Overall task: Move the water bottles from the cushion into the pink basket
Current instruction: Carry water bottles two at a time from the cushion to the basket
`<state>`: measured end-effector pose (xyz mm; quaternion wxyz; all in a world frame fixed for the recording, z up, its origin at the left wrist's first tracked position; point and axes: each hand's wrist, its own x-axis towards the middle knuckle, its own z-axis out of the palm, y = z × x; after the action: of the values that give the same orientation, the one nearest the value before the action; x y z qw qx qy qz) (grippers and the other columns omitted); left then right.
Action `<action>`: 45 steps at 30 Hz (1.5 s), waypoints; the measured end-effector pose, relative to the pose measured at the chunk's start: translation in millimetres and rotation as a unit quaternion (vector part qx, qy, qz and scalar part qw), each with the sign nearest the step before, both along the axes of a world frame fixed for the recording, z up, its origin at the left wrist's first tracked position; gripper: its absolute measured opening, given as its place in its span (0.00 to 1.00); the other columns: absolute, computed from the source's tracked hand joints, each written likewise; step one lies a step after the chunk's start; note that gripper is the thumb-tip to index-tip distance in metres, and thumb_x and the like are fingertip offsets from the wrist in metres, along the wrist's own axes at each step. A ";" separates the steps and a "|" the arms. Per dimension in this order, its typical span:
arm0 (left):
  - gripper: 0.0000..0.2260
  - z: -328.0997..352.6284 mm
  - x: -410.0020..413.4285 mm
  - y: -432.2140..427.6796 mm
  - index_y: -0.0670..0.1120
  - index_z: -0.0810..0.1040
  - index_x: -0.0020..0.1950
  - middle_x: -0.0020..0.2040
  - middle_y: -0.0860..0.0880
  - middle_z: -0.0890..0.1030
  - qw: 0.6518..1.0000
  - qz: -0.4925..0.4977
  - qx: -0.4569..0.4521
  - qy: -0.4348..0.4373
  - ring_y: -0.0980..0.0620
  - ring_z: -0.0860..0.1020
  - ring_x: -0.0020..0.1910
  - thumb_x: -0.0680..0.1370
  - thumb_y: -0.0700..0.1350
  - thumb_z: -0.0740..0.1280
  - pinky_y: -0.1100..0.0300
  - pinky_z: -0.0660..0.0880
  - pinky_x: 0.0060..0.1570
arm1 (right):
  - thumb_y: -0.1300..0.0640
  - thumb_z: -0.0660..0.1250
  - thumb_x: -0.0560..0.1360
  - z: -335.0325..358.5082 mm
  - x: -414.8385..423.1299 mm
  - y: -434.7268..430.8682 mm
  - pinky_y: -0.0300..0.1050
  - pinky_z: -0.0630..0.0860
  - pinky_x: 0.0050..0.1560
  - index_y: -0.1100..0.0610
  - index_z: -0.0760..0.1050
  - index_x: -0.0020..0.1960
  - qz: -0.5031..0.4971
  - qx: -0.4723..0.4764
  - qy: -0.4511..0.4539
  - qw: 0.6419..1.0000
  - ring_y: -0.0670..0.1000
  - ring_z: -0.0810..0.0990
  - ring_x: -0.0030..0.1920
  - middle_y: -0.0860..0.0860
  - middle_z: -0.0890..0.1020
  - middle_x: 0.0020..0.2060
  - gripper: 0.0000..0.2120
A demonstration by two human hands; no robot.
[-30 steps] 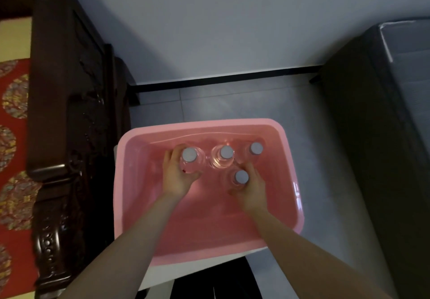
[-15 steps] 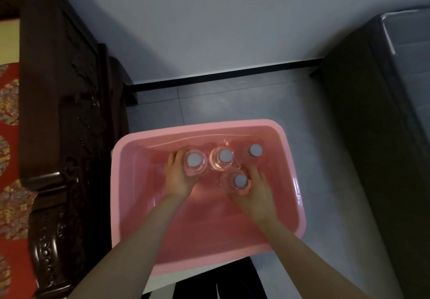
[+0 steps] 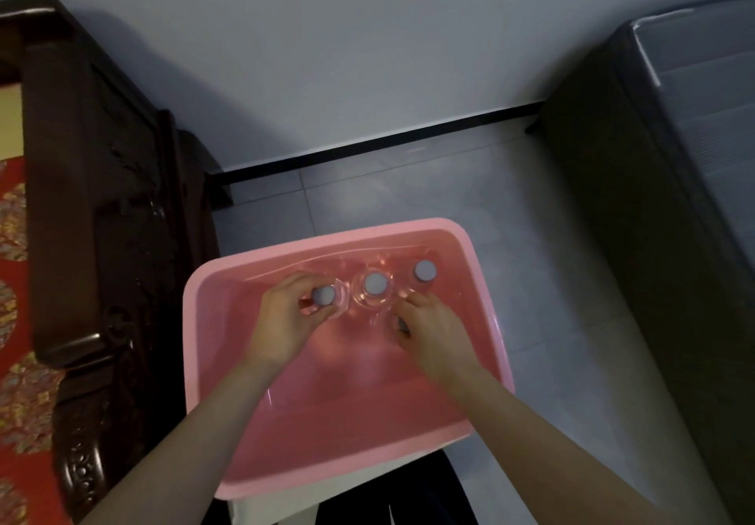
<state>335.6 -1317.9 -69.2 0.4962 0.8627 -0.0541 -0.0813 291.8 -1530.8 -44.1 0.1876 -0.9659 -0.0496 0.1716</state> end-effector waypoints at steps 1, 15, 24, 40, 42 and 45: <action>0.15 0.5 -0.5 -0.4 0.50 0.83 0.48 0.47 0.55 0.82 1.000 0.006 0.004 -0.006 0.59 0.79 0.46 0.66 0.35 0.77 0.68 0.76 0.44 | 0.62 0.62 0.73 1.8 2.3 -2.2 0.46 0.64 0.38 0.60 0.78 0.48 0.005 -0.005 -0.001 1.000 0.58 0.74 0.51 0.55 0.79 0.48 0.07; 0.09 0.7 -3.4 -10.0 0.46 0.81 0.47 0.46 0.52 0.81 0.998 0.008 0.041 -0.043 0.50 0.79 0.46 0.69 0.38 0.75 0.51 0.79 0.44 | 0.66 0.64 0.71 7.3 -2.2 -26.2 0.50 0.68 0.44 0.59 0.76 0.52 -0.002 -0.060 0.000 0.998 0.58 0.73 0.52 0.55 0.78 0.50 0.10; 0.21 26.3 1.0 -5.6 0.44 0.79 0.59 0.57 0.47 0.80 0.992 -0.051 0.116 0.000 0.47 0.77 0.55 0.67 0.43 0.77 0.51 0.74 0.56 | 0.50 0.64 0.71 47.2 -6.4 -36.3 0.46 0.70 0.42 0.52 0.76 0.58 -0.097 -0.005 -0.014 0.995 0.53 0.73 0.55 0.49 0.76 0.52 0.16; 0.15 252.9 -167.3 101.6 0.48 0.76 0.64 0.60 0.52 0.79 0.939 0.308 0.068 -0.136 0.54 0.77 0.60 0.78 0.48 0.66 0.56 0.73 0.60 | 0.54 0.68 0.71 209.1 -46.6 33.0 0.48 0.69 0.62 0.56 0.77 0.59 0.029 0.204 -0.213 0.955 0.57 0.74 0.61 0.53 0.78 0.58 0.17; 0.19 278.1 -210.3 129.7 0.51 0.73 0.68 0.65 0.54 0.76 0.916 0.349 0.117 -0.158 0.56 0.73 0.63 0.78 0.53 0.64 0.55 0.71 0.61 | 0.55 0.70 0.73 228.7 -49.8 70.8 0.51 0.68 0.66 0.58 0.75 0.63 0.082 0.209 -0.241 0.944 0.58 0.71 0.66 0.55 0.76 0.64 0.19; 0.23 325.3 -291.3 180.5 0.53 0.67 0.72 0.70 0.54 0.71 0.866 0.426 0.188 -0.183 0.55 0.68 0.68 0.78 0.56 0.61 0.51 0.69 0.64 | 0.46 0.65 0.77 269.5 -73.9 145.5 0.53 0.60 0.74 0.56 0.68 0.71 0.167 0.239 -0.262 0.920 0.54 0.62 0.74 0.52 0.67 0.73 0.26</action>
<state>44.4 -1137.3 256.1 0.2923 0.8782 0.2447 0.2887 217.9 -1385.4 225.4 0.3622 -0.8803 -0.2968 -0.0757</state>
